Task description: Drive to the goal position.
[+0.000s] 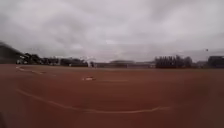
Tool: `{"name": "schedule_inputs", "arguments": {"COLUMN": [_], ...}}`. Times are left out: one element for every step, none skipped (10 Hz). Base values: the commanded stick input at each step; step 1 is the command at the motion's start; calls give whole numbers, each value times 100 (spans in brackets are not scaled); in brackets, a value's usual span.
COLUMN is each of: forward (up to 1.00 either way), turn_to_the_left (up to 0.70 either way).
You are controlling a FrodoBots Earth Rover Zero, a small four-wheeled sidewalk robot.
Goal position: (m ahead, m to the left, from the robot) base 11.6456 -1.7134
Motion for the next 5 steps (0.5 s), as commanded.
{"name": "schedule_inputs", "arguments": {"forward": [65, 65, 65, 65, 65], "turn_to_the_left": [-29, -32, -32, 0, 0]}}
